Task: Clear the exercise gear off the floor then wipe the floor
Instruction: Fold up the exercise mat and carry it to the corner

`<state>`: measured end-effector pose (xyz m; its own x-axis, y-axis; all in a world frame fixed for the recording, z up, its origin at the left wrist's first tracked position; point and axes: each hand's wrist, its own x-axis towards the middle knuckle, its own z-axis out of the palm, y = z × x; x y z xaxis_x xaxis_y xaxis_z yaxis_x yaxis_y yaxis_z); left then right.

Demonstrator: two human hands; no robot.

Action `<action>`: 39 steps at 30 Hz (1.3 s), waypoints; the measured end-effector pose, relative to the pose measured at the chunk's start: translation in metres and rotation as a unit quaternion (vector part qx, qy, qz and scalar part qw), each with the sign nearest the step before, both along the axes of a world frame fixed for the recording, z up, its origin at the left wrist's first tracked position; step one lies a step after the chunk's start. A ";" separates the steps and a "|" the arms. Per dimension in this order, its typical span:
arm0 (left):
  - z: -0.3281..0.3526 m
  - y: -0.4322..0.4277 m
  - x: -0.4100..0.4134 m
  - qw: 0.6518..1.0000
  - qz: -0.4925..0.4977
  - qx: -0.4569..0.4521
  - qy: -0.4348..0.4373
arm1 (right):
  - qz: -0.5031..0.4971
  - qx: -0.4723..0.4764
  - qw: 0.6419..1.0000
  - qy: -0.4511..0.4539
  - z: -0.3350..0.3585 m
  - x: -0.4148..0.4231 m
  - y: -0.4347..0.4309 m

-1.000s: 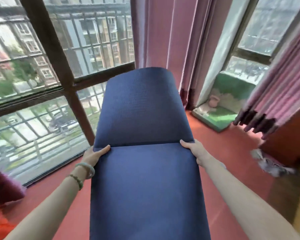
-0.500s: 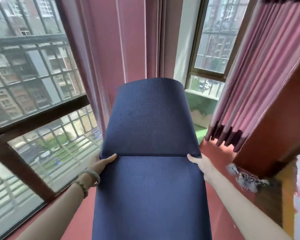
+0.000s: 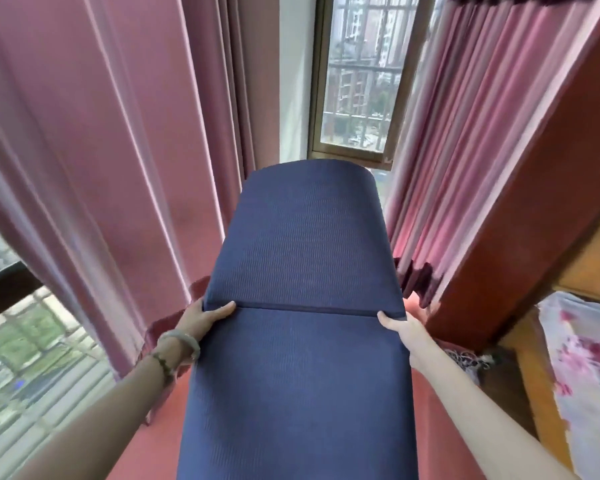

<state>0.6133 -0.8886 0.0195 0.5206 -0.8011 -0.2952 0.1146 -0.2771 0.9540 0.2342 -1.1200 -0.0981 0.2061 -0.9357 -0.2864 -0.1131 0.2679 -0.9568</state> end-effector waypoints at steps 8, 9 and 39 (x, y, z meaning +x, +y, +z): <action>-0.002 -0.154 0.044 0.997 -0.071 0.011 0.032 | -0.057 0.062 0.995 -0.058 0.106 0.067 -0.028; -0.008 -0.172 0.049 0.996 -0.077 0.011 0.036 | -0.055 0.065 0.995 -0.047 0.106 0.071 -0.040; -0.150 -0.728 0.197 0.974 -0.167 0.118 0.096 | -0.166 0.180 0.969 -0.032 -0.035 0.202 -0.532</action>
